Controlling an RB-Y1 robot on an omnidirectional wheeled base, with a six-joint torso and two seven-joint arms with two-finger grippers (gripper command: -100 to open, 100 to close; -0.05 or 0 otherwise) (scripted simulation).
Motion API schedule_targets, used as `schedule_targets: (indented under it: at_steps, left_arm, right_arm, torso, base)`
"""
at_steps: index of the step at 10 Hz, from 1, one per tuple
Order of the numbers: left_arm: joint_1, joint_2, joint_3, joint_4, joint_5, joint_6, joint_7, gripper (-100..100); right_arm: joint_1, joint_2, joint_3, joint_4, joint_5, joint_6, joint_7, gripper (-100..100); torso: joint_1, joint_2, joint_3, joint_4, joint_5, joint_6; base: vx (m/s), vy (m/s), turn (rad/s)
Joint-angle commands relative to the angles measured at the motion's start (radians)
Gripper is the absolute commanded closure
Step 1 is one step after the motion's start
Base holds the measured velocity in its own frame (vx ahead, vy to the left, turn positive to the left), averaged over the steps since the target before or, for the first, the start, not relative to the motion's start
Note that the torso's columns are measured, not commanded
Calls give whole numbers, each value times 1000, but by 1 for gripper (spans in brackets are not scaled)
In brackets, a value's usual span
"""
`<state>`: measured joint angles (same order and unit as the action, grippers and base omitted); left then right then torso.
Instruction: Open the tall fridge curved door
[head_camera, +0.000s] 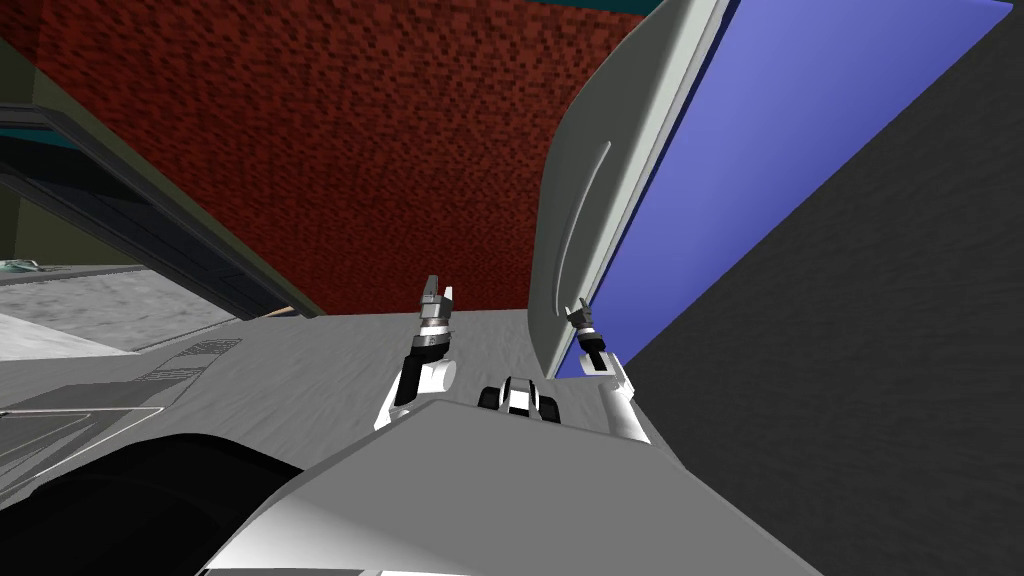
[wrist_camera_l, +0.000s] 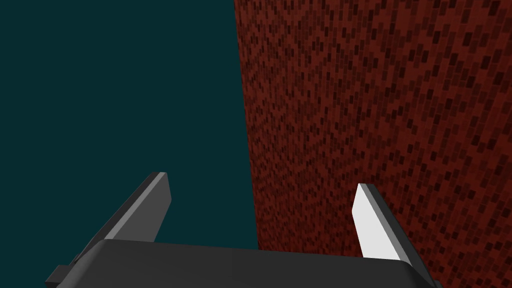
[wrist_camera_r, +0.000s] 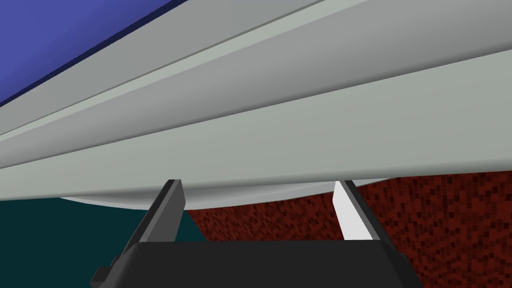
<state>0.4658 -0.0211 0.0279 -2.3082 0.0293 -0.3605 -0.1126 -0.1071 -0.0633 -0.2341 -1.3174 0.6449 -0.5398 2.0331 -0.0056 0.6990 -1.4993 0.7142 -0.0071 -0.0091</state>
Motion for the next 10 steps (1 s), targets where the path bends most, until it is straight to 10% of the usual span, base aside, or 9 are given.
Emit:
schedule_targets:
  at_steps: [1, 10]
  left_arm:
    - [0, 0, 0, 0, 0, 0, 0, 0]
    - [0, 0, 0, 0, 0, 0, 0, 0]
  right_arm:
    - [7, 27, -3, 36, 13, 10, 21, -100]
    - [4, 102, -9, 48, 24, 8, 47, -100]
  torso:
    - [0, -1, -1, 1, 1, -1]
    - [-1, -4, -2, -2, -3, -2]
  base:
    - [16, -3, 5]
    - [0, -1, 3]
